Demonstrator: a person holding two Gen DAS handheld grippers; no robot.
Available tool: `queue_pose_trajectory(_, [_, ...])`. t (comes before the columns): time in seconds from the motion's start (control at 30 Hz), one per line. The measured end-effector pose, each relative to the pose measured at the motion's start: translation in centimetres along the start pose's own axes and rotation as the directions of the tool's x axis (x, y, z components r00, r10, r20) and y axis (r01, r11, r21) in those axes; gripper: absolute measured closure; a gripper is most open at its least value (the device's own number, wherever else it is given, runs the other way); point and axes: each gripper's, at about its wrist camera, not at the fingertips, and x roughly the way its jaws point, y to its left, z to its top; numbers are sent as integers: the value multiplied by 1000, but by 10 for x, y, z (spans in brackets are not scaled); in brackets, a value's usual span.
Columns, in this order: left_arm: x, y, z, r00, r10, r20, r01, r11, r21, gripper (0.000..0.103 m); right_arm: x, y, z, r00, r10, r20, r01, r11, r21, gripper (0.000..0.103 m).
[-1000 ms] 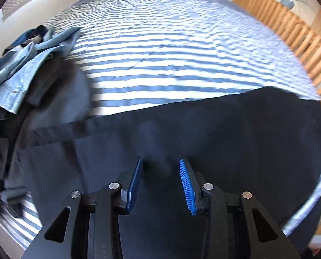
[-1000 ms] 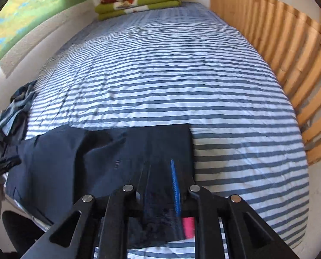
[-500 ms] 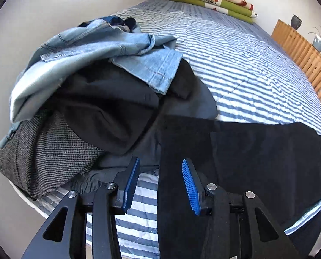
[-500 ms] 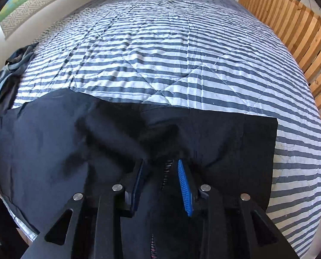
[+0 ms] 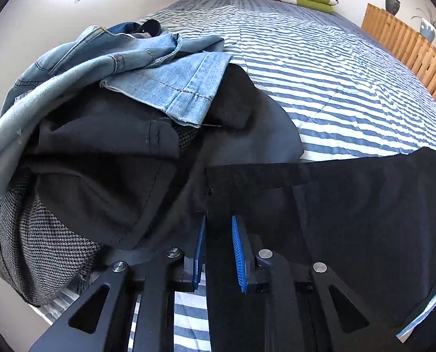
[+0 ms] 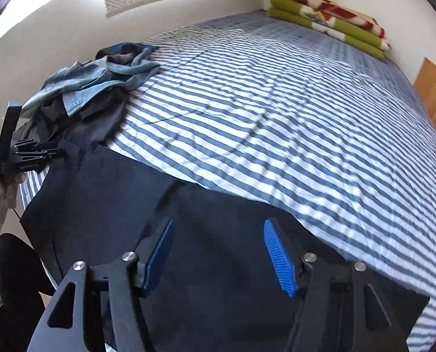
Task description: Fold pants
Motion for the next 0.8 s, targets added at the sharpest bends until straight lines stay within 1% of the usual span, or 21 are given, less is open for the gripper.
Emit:
queue_pose_trajectory(0.07, [-3,2,-1,1000,-18,12,18,1000,-15,96,23,21,19,1000,16,-15,-17,998,-56,42])
queue_pose_trajectory(0.13, [-10,5,-2,999,-30,28,31,999,-25,97,46,38,29,999,18,-40,-22,992,-123,42])
queue_pose_trajectory(0.2, [-16,5,-3,999,-36,41,37,999,-21,98,64,49,32,998,-3,-63,-8,985,-170,42])
queue_pose_trajectory(0.23, [-19,5,-3,998,-42,45,43,999,-17,98,69,49,29,997,0,-76,-14,983,-183,43])
queue_pose_trajectory(0.3, [-22,3,-2,998,-45,52,45,999,-4,98,75,49,24,994,16,-104,-36,981,-192,60])
queue_pose_trajectory(0.33, [-24,3,-2,997,-48,52,49,999,-4,98,77,49,21,993,7,-116,-30,980,-199,74])
queue_pose_trajectory(0.37, [-25,3,-1,997,-53,53,53,999,-5,99,77,46,19,993,-4,-117,-20,979,-202,84])
queue_pose_trajectory(0.4, [-28,2,-1,997,-55,61,55,998,-1,99,76,44,18,993,-8,-114,-15,980,-200,87])
queue_pose_trajectory(0.47, [-33,2,2,995,-51,80,51,999,7,99,71,36,19,995,2,-103,-20,985,-174,97])
queue_pose_trajectory(0.57, [-37,3,11,994,-42,101,41,999,8,99,66,30,23,996,18,-89,-31,990,-141,99])
queue_pose_trajectory(0.67, [-31,9,19,993,-37,109,39,999,-19,99,69,31,27,997,-28,-71,17,988,-151,101])
queue_pose_trajectory(0.73, [-20,13,22,996,-33,80,36,999,-38,99,72,29,32,997,-40,-62,32,991,-126,101])
queue_pose_trajectory(0.8, [-5,13,21,999,-34,22,35,999,-20,97,76,28,34,998,-42,-56,36,993,-111,101])
